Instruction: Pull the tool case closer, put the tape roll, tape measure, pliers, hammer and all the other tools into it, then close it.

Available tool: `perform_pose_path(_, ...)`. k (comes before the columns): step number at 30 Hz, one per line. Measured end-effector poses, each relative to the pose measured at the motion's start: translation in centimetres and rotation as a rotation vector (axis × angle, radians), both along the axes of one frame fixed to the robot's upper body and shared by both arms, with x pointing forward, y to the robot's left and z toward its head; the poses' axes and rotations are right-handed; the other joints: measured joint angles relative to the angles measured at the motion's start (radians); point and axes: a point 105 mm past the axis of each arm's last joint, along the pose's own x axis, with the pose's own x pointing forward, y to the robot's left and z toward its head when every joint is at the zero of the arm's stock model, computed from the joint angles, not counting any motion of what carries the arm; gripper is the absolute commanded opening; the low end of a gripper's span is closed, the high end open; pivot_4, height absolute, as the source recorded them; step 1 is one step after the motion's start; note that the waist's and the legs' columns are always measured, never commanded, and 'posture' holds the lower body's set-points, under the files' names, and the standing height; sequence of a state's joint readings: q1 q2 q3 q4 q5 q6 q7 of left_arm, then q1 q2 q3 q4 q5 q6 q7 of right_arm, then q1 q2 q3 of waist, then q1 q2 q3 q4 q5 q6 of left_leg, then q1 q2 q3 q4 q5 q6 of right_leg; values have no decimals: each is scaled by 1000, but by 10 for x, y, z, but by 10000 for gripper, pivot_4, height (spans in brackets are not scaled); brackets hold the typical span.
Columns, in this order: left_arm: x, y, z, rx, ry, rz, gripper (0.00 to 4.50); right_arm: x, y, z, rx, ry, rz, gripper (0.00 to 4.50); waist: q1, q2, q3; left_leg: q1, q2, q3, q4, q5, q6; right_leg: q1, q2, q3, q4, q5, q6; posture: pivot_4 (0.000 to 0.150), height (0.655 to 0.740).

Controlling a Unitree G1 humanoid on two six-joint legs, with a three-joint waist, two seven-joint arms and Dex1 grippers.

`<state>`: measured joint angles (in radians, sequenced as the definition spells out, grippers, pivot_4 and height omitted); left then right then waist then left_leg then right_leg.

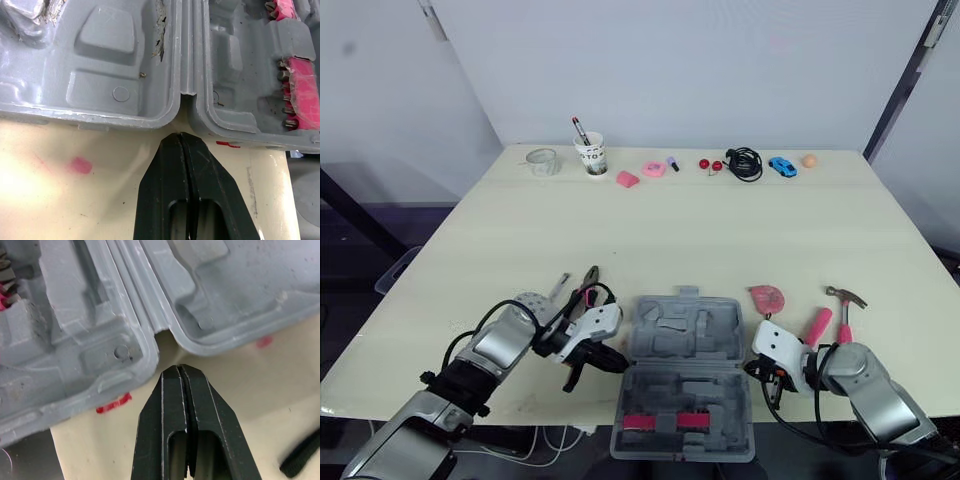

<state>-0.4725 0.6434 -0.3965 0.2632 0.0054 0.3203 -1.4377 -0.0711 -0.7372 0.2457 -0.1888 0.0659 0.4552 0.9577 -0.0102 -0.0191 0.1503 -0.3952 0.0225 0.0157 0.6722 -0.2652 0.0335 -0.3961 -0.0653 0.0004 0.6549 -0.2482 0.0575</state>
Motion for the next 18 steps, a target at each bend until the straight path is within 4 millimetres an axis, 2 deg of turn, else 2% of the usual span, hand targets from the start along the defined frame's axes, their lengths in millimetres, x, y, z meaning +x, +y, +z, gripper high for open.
perform_pose_path(11,-5,13,1,16,27,39,358,-2,-10,1,-2,0,-33,0,-2,0,0,0,0,0,0,0,0,0,0,0,0,0,0,1500,7400)
perform_pose_path(18,-14,30,3,28,33,93,358,-1,-22,6,11,-28,-85,0,-1,0,0,0,0,0,0,0,0,0,0,0,0,0,0,1500,7400)
